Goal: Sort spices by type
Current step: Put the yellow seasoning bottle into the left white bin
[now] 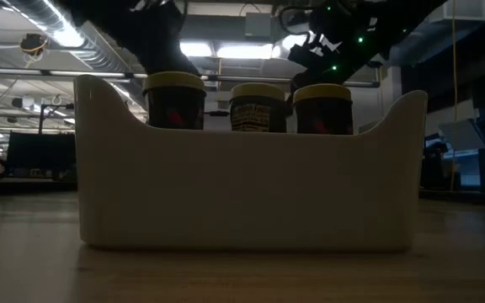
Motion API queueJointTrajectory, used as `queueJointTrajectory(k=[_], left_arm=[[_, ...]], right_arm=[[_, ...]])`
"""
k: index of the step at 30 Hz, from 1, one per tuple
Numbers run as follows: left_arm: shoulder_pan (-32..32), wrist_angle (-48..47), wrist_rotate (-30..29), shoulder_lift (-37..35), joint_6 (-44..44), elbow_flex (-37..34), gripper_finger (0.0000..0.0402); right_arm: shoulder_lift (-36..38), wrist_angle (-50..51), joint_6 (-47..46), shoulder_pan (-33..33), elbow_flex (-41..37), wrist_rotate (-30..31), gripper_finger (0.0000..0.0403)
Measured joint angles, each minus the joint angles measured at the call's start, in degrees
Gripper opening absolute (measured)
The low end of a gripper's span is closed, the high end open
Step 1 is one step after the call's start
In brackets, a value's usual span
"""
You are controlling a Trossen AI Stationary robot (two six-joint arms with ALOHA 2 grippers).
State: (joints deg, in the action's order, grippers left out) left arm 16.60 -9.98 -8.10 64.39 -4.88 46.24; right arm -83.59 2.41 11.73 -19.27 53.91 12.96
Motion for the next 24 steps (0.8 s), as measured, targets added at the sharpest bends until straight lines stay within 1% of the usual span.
queueJointTrajectory(k=[3,6,10,15,24], left_arm=[[0.0,11.6,1.1,-2.2,0.0,-5.2,0.0280],[-0.1,22.5,2.1,-2.6,0.3,-9.5,0.0280],[-1.3,33.2,2.3,-2.4,1.0,-14.5,0.0280],[-2.9,39.6,2.3,-2.4,2.0,-18.7,0.0280],[-3.1,38.6,2.1,-2.6,3.1,-18.8,0.0280]], right_arm=[[0.0,-1.9,-1.2,-1.0,0.0,0.4,0.0342],[0.0,-2.9,-2.4,-2.4,0.3,-0.5,0.0342],[0.0,-2.2,-2.7,-4.3,2.1,-1.1,0.0342],[0.0,-2.2,-2.8,-6.0,4.4,-3.2,0.0342],[0.0,-1.8,-4.1,-8.5,9.3,-3.6,0.0342]])
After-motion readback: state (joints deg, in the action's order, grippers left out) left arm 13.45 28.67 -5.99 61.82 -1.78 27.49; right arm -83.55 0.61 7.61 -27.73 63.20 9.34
